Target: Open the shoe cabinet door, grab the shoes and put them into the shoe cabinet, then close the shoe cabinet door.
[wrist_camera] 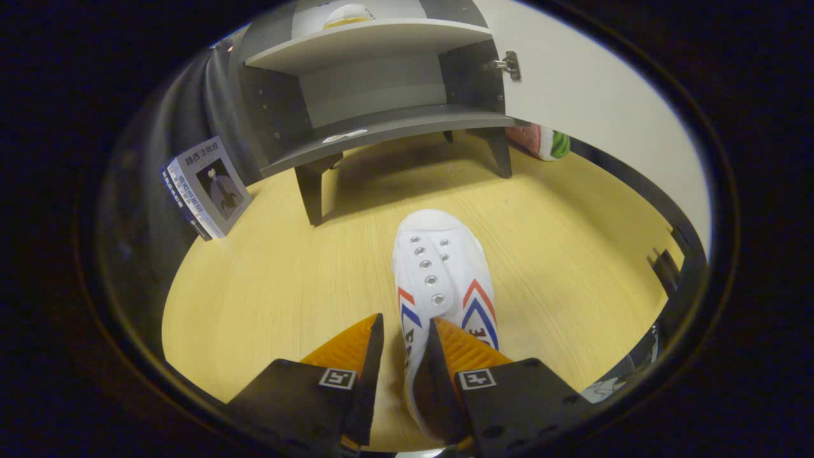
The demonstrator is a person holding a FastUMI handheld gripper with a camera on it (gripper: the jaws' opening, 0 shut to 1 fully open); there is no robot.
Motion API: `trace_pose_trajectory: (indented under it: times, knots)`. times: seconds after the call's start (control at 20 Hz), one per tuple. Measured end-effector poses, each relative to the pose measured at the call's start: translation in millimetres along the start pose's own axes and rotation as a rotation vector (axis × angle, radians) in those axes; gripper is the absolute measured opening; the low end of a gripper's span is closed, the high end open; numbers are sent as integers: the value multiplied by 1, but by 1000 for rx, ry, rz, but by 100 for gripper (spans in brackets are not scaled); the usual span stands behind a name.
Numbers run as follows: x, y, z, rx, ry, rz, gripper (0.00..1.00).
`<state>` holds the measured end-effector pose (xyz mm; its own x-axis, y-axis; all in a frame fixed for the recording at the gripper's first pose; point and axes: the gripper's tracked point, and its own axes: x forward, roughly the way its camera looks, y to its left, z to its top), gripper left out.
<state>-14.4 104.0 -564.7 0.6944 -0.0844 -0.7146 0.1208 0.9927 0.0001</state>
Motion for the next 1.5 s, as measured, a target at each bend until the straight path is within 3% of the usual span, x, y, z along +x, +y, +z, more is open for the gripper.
trace_pose_trajectory:
  times: [0.2,0.4,0.6,0.65,1.2,1.5]
  knots:
    - [2,-3,2,-26,-42,-22,42]
    - [3,-9,0,-29,-78,-40,24]
    - [8,-4,0,-50,-75,-16,17]
    - [11,-6,0,-49,-70,-11,8]
    - [-2,-4,3,-68,-42,10,3]
    - [-19,-3,45,-88,-88,13,3]
